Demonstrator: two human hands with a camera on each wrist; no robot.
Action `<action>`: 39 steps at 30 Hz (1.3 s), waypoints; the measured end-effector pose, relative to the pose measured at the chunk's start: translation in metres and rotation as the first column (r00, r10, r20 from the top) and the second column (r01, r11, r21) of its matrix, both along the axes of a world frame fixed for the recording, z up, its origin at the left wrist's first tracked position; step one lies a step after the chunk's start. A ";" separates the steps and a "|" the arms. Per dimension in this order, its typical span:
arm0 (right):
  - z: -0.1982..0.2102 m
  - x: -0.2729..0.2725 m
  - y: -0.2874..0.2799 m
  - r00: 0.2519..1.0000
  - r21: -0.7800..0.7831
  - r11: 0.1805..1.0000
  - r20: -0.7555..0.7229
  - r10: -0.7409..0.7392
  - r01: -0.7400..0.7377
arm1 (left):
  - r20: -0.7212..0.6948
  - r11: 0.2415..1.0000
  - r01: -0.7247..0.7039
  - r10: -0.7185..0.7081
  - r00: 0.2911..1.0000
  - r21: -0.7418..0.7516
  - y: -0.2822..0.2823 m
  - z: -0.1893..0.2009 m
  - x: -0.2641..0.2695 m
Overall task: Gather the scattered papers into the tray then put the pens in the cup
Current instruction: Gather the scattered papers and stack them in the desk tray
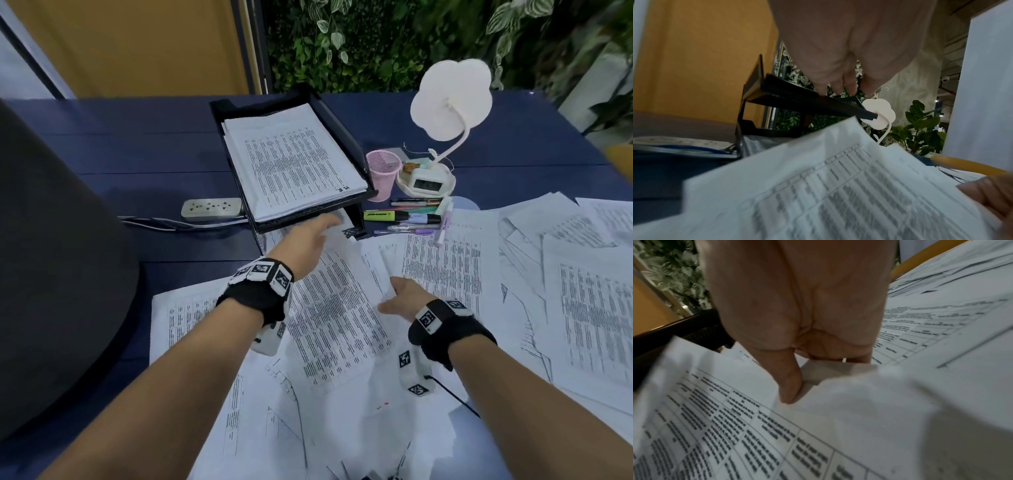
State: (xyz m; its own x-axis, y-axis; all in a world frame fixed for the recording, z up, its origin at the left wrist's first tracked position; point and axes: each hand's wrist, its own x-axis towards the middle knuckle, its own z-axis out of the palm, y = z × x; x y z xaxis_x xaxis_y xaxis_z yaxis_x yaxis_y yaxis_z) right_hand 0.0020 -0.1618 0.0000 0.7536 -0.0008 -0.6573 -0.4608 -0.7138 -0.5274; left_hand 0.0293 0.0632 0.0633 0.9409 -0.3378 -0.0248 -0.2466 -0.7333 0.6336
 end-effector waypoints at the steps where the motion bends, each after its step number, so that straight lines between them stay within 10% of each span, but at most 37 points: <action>1: -0.003 0.001 -0.001 1.000 -0.002 1.000 0.006 -0.004 0.004 | 0.040 0.999 -0.010 0.012 0.999 -0.042 0.002 -0.002 -0.002; 6: -0.007 -0.003 -0.019 0.991 0.096 0.988 0.040 -0.125 0.120 | 0.297 0.977 -0.189 0.209 0.932 -0.094 0.021 -0.027 -0.033; 11: -0.013 -0.012 -0.036 0.960 0.251 0.935 0.061 -0.272 0.249 | -0.215 0.831 -0.550 0.524 0.824 -0.085 0.027 -0.062 -0.054; 16: 0.000 -0.019 -0.022 0.950 0.312 0.906 0.031 -0.311 0.286 | -0.494 0.882 -0.448 0.326 0.806 -0.148 0.002 -0.060 -0.053; 25: -0.001 -0.024 -0.032 0.928 0.102 0.925 0.034 -0.371 0.366 | -0.464 0.921 -0.383 0.310 0.830 -0.071 -0.024 -0.073 -0.049; 39: 0.069 -0.023 -0.055 0.538 0.536 0.723 0.488 -0.687 0.436 | -0.234 0.704 -0.384 0.304 0.923 -0.597 -0.077 -0.001 -0.026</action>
